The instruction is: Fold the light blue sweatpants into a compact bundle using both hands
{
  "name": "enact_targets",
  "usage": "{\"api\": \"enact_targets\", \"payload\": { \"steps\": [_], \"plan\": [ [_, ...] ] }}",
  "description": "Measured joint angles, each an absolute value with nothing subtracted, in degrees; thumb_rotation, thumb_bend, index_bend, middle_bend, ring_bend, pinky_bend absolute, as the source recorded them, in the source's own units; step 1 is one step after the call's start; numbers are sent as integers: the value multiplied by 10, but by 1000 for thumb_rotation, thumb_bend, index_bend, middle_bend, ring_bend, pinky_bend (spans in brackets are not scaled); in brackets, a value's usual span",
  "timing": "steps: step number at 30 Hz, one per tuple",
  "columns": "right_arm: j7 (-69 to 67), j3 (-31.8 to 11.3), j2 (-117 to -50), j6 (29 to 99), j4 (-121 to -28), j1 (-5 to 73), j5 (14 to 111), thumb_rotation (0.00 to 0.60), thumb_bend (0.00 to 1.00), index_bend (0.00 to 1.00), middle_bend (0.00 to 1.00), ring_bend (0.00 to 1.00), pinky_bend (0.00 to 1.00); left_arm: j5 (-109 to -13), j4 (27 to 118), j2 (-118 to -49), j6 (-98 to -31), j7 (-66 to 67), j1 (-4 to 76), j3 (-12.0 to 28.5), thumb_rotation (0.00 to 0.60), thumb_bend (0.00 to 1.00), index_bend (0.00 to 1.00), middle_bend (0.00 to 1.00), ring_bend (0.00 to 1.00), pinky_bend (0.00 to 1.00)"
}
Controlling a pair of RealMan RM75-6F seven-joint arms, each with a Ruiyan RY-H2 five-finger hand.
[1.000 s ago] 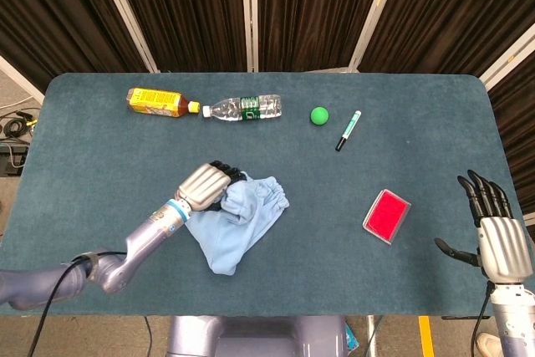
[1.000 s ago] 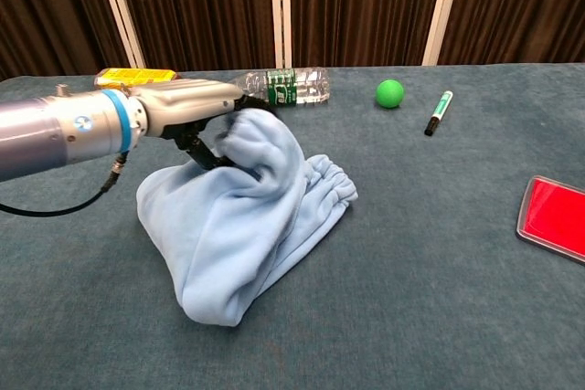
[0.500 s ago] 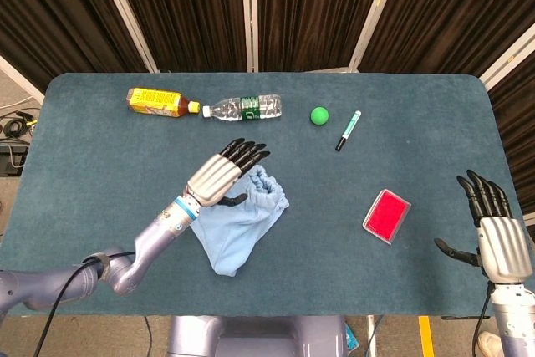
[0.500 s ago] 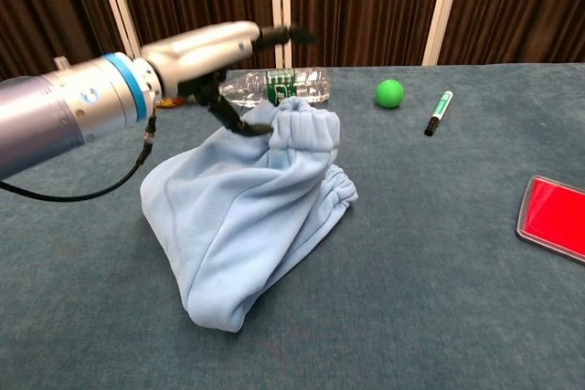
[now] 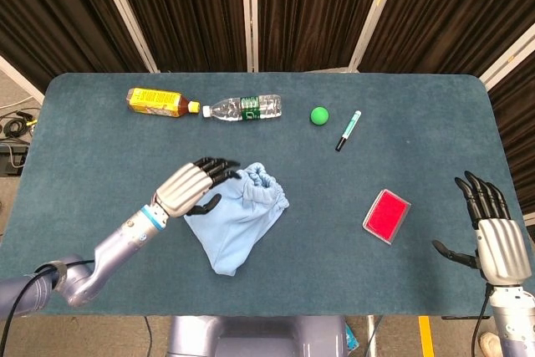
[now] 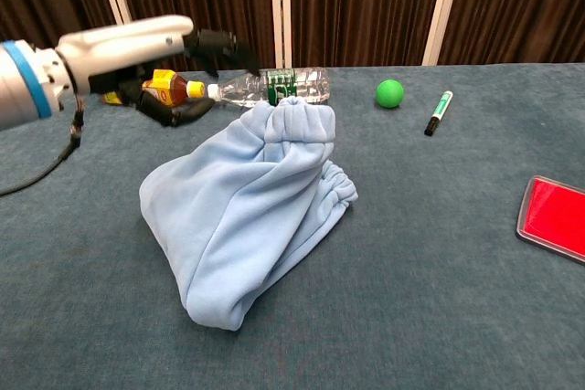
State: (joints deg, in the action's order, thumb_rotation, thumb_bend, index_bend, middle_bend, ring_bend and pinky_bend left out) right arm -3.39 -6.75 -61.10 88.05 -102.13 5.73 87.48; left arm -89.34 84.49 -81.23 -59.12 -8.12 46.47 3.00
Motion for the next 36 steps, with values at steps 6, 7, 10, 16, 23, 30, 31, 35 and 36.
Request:
{"api": "enact_targets", "payload": {
  "steps": [6,7,10,16,23,30,31,35,36],
  "plan": [
    [-34,-68,-611,876,-1019,58,869,600,0,61,0,0,0,-918,778,-851,-594,-98,449,-6,600,662,318,198,224,270],
    [-33,-68,-611,875,-1018,59,869,600,0,62,0,0,0,-919,769,-860,-593,-103,449,-6,600,662,315,197,224,263],
    [-33,-69,-612,874,-1018,60,868,600,0,63,0,0,0,-918,742,-890,-589,-110,452,-1,600,662,303,190,224,244],
    [-32,-70,-612,873,-1018,60,865,600,0,64,0,0,0,-908,720,-928,-562,-99,469,14,600,661,292,186,221,241],
    [-36,-71,-610,873,-1016,59,862,600,0,64,0,0,0,-893,712,-951,-527,-67,479,15,600,661,279,173,208,241],
    [-44,-71,-607,875,-1014,57,862,600,0,65,0,0,0,-862,711,-966,-496,-32,480,13,600,661,279,173,208,241],
    [-45,-71,-607,875,-1014,57,862,600,0,65,0,0,0,-859,713,-967,-496,-29,479,15,600,661,279,172,207,241],
    [-46,-71,-606,878,-1015,56,865,600,0,65,0,0,0,-856,724,-965,-511,-28,475,23,600,661,265,152,188,226],
    [-46,-70,-605,879,-1016,56,867,600,0,65,0,0,0,-859,728,-962,-522,-30,473,26,600,661,264,150,186,222]
  ]
}}
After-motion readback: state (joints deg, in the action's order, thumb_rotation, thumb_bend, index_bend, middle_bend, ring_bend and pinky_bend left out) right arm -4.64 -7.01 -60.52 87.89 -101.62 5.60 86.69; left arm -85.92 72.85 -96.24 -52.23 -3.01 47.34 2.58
